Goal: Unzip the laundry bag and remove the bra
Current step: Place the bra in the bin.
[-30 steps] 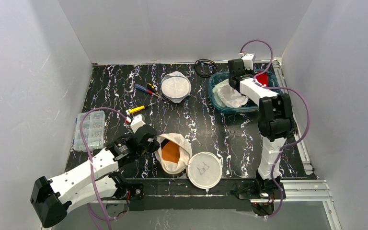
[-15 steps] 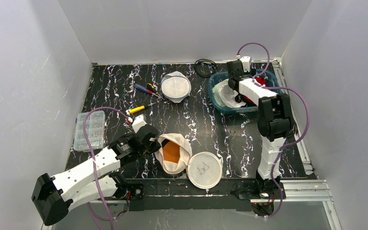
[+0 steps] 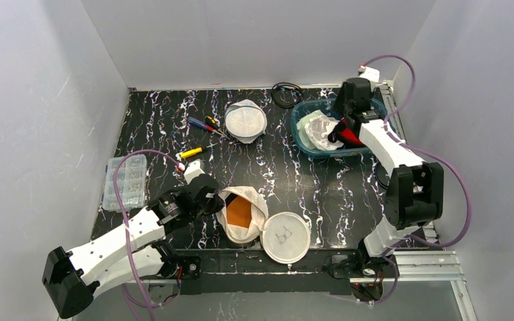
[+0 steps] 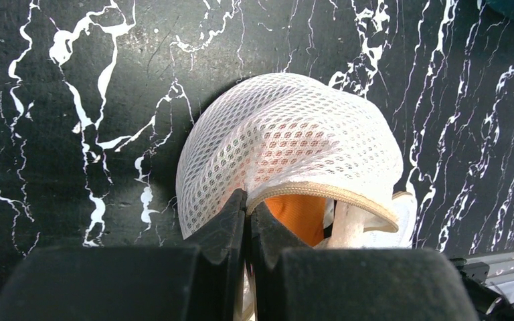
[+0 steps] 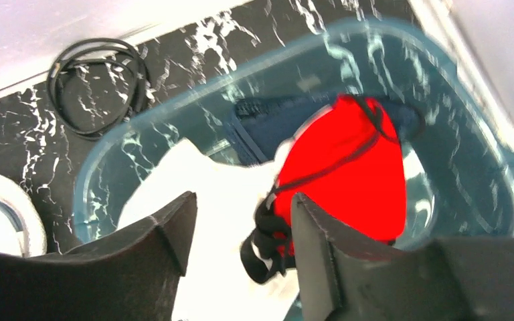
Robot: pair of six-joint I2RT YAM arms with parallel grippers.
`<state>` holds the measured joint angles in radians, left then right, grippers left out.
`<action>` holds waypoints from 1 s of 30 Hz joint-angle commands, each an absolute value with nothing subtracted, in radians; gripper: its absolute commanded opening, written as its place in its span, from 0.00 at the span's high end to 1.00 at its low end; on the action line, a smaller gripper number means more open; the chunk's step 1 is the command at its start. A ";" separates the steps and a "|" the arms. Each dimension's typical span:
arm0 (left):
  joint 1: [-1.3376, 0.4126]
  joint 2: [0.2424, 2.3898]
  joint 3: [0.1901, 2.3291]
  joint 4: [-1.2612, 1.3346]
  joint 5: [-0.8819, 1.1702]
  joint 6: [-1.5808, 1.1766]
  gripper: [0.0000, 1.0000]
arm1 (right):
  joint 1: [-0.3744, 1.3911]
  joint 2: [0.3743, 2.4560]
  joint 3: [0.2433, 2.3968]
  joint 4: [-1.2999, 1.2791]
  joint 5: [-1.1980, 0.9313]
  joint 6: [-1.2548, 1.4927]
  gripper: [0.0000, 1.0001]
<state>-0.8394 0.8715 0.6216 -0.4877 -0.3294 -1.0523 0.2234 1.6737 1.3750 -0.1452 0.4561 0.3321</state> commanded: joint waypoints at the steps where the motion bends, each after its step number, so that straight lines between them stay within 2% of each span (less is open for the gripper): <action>1: -0.834 0.837 0.652 -0.561 -0.333 -1.000 1.00 | 0.111 1.606 1.192 -0.014 0.285 0.474 0.44; 3: -0.834 0.829 0.658 -0.581 -0.329 -0.988 1.00 | 0.083 1.604 1.136 0.040 0.247 0.486 0.47; 7: -0.833 0.824 0.686 -0.635 -0.329 -0.967 1.00 | 0.075 1.609 1.085 0.099 0.191 0.467 0.47; 10: -0.834 0.812 0.696 -0.664 -0.330 -0.961 1.00 | 0.106 1.528 1.029 0.187 0.168 0.480 0.37; 13: -0.834 0.796 0.699 -0.667 -0.313 -0.957 0.99 | 0.212 1.404 1.017 0.160 0.230 0.438 0.29; 17: -0.834 0.791 0.710 -0.687 -0.306 -0.947 0.97 | 0.387 1.218 0.971 0.092 0.294 0.442 0.27; 22: -0.833 0.788 0.724 -0.722 -0.305 -0.933 0.94 | 0.672 1.025 0.887 0.014 0.202 0.417 0.30; 26: -0.834 0.774 0.725 -0.755 -0.297 -0.914 0.94 | 1.061 0.999 0.879 -0.114 0.260 0.363 0.31; 30: -0.834 0.755 0.705 -0.761 -0.268 -0.888 0.97 | 1.285 1.054 0.866 -0.095 0.249 0.447 0.41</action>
